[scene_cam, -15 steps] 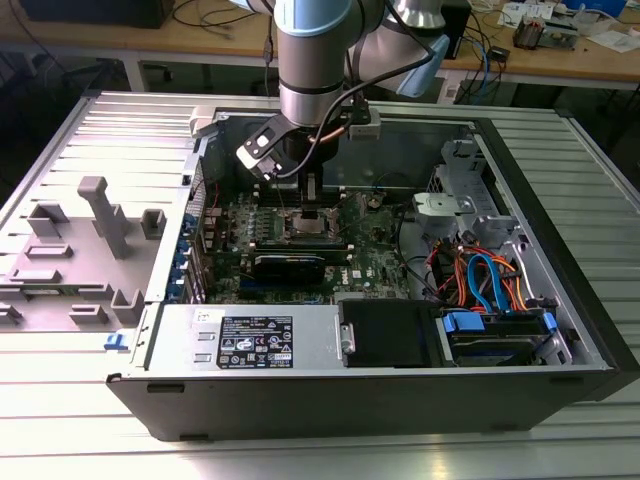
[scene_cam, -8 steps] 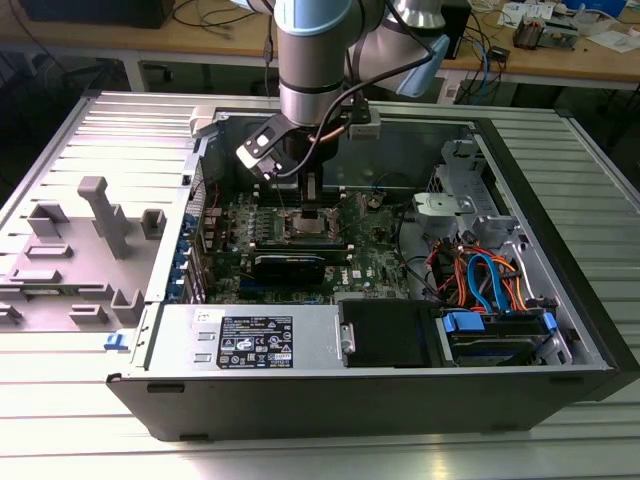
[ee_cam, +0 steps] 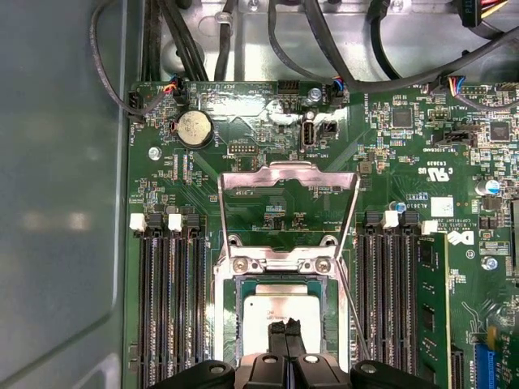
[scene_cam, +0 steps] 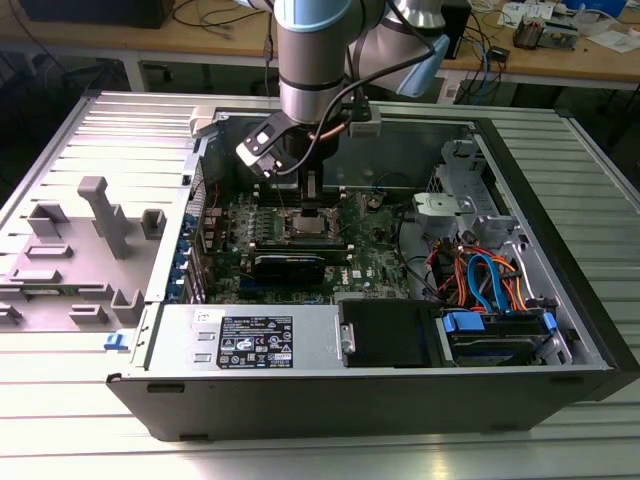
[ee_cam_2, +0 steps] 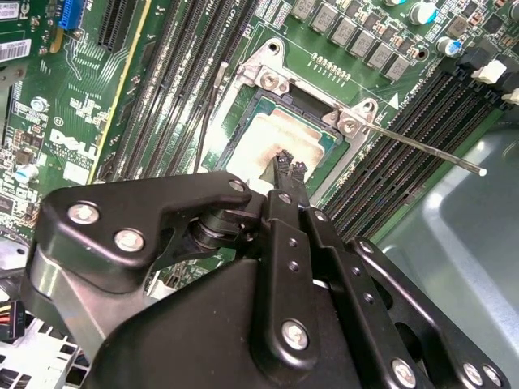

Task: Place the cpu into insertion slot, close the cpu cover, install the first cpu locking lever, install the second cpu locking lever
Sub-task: 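Place the cpu into insertion slot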

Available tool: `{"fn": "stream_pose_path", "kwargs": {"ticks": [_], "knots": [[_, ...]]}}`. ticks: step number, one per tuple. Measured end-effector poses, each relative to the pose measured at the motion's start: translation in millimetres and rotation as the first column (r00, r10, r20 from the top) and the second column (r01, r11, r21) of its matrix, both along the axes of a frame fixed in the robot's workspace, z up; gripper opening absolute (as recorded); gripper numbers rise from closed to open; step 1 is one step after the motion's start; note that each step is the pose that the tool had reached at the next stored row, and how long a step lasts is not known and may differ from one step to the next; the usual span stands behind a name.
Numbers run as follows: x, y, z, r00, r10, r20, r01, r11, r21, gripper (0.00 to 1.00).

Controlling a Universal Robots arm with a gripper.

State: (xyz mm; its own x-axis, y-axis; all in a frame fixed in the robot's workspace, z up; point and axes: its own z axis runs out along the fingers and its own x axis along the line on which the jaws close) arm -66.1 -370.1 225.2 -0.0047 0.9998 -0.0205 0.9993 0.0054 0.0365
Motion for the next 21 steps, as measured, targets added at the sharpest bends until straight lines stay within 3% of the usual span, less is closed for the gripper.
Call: {"fn": "stream_pose_path", "kwargs": {"ticks": [21], "knots": [[0.0, 0.0, 6.7, 1.0, 0.0, 0.0001, 0.0, 1.0, 0.0003, 0.12]]}}
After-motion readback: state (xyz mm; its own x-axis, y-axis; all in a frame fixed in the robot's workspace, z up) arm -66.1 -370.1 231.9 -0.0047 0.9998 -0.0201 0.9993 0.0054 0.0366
